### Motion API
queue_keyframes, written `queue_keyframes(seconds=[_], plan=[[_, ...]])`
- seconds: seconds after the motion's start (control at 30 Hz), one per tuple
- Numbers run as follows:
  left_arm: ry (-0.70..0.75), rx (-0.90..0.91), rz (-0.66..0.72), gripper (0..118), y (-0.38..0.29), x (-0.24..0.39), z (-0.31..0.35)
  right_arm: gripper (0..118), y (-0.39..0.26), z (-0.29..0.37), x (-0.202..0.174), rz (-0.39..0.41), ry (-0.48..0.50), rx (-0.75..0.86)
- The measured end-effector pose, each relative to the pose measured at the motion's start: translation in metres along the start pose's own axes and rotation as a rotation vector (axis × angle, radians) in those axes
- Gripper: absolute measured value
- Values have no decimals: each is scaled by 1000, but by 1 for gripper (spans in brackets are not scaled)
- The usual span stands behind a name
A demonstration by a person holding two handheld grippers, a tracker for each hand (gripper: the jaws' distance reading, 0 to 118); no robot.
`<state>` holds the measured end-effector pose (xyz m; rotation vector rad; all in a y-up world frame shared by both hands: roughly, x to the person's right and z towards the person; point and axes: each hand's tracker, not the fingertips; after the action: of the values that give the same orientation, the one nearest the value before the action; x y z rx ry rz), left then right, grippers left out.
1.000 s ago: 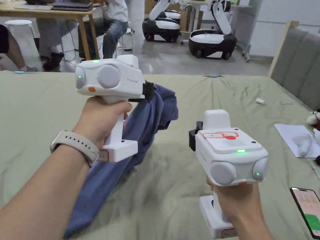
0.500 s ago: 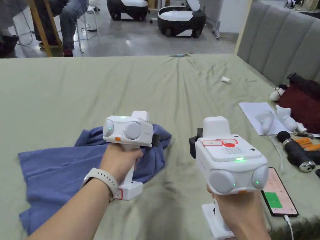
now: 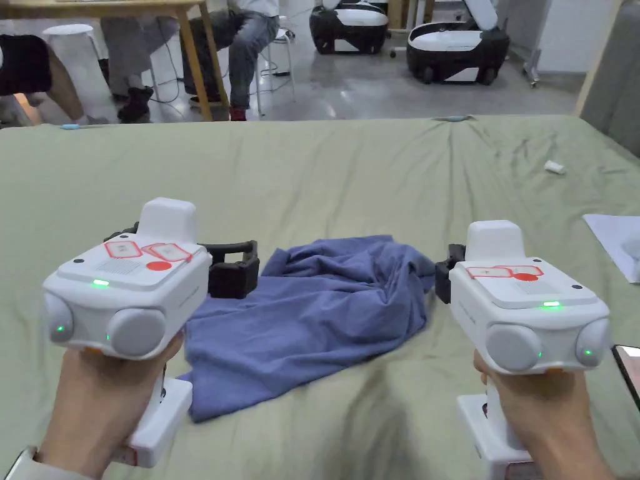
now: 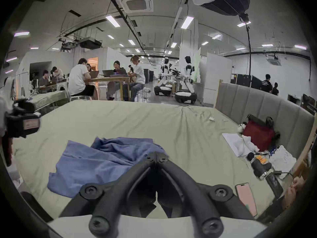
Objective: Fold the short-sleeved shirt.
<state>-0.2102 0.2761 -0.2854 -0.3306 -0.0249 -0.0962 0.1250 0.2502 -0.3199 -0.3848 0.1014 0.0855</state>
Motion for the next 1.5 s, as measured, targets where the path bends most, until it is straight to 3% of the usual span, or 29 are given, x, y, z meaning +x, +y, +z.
queue_keyframes(seconds=[0.03,0.07,0.1,0.13,0.17,0.2,0.27,0.33,0.4,0.67,0.8,0.83,0.87,0.9,0.93,1.03,1.17,1.23,1.3,1.33,1.37,1.4,1.5], plan=[[18,-14,22,112,-10,-15,8,0,0,-3,-6,-7,18,1],[24,-34,50,103,-18,-29,13,0,0,-5,-14,-5,29,-3],[40,-48,75,83,-23,-35,14,0,0,-6,-21,3,33,-4],[58,-64,88,50,-27,-42,14,0,0,-7,-29,15,36,0],[68,-78,85,3,-28,-47,10,0,1,-9,-35,19,43,1],[94,-109,70,0,-28,-49,3,0,2,-11,-39,18,57,-3],[136,-120,69,0,-26,-46,-10,0,3,-14,-48,18,71,-9],[48,-200,115,0,-22,-50,-31,0,3,-18,-52,27,71,-16],[70,-241,108,0,-21,-50,-55,0,4,-22,-53,23,78,-23],[2,-654,293,0,-44,-83,-200,0,6,-49,-51,45,77,-56],[77,-638,216,1,-44,-85,-238,0,2,-70,-42,61,67,-77],[90,-624,224,22,-43,-86,-244,0,2,-73,-41,62,62,-81],[97,-629,241,76,-43,-88,-252,0,1,-77,-38,60,57,-86],[106,-636,249,105,-44,-87,-254,0,0,-83,-36,57,57,-93],[107,-632,244,114,-46,-86,-258,0,-1,-87,-34,54,53,-99],[102,-618,208,97,-51,-86,-272,0,-5,-95,-27,49,42,-116],[103,-705,229,96,-70,-87,-292,0,-12,-101,-17,36,18,-139],[114,-712,169,81,-62,-79,-289,0,-18,-105,-11,37,0,-145],[89,-693,109,76,-54,-70,-280,0,-21,-106,-3,23,-24,-150],[89,-675,75,58,-52,-65,-277,0,-20,-106,1,10,-28,-155],[80,-669,53,25,-52,-60,-275,0,-16,-100,1,2,-34,-158],[71,-677,72,1,-53,-59,-275,0,-15,-99,4,-2,-39,-161],[89,-677,78,1,-51,-63,-271,0,-12,-97,16,9,-52,-173]])
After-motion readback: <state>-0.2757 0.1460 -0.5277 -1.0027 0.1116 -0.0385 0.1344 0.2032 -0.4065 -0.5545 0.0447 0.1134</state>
